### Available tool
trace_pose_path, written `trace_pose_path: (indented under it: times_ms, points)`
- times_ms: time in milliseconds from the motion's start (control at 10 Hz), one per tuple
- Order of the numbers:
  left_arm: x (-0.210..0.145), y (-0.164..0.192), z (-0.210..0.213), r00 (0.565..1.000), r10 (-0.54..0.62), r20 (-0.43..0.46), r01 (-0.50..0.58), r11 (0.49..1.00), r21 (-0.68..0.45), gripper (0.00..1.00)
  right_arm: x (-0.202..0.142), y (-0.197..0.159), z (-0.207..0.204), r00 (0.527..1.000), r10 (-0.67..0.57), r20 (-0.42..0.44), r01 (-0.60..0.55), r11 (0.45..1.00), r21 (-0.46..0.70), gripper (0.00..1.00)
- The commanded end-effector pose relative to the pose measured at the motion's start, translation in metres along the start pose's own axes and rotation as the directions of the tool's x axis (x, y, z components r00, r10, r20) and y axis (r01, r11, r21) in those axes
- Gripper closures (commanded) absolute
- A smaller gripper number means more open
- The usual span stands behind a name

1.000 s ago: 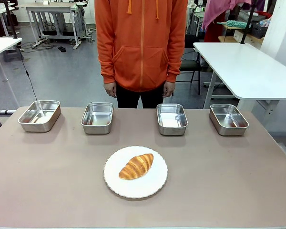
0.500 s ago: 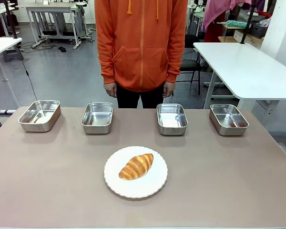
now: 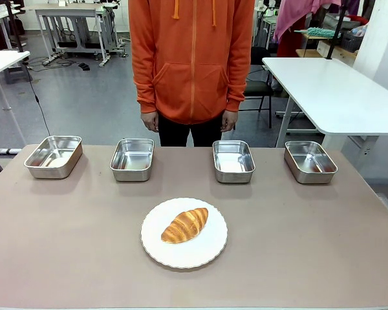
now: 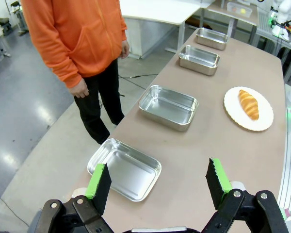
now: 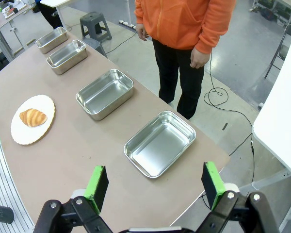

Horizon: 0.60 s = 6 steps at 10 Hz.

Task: Place the bread in the container.
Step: Place the Butter Roll into the Airtight Container indicated by the human.

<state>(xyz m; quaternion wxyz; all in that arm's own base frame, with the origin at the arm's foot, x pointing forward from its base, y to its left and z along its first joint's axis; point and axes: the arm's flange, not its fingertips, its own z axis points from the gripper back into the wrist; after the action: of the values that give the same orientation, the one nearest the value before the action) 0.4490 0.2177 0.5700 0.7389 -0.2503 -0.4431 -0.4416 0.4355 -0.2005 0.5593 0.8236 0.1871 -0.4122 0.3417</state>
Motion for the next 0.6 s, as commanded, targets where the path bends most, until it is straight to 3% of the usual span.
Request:
trace_pose_path:
  times_ms: [0, 500]
  points:
    - [-0.0001, -0.0006, 0.0017, 1.000, -0.009, 0.007, 0.009, 1.000, -0.008, 0.00, 0.0005, -0.0011, -0.0019, 1.000, 0.014, 0.028, -0.014, 1.000, 0.006, 0.00]
    - [-0.0001, -0.0006, 0.0017, 1.000, -0.009, 0.007, 0.009, 1.000, -0.008, 0.00, 0.0005, -0.0011, -0.0019, 1.000, 0.014, 0.028, -0.014, 1.000, 0.006, 0.00]
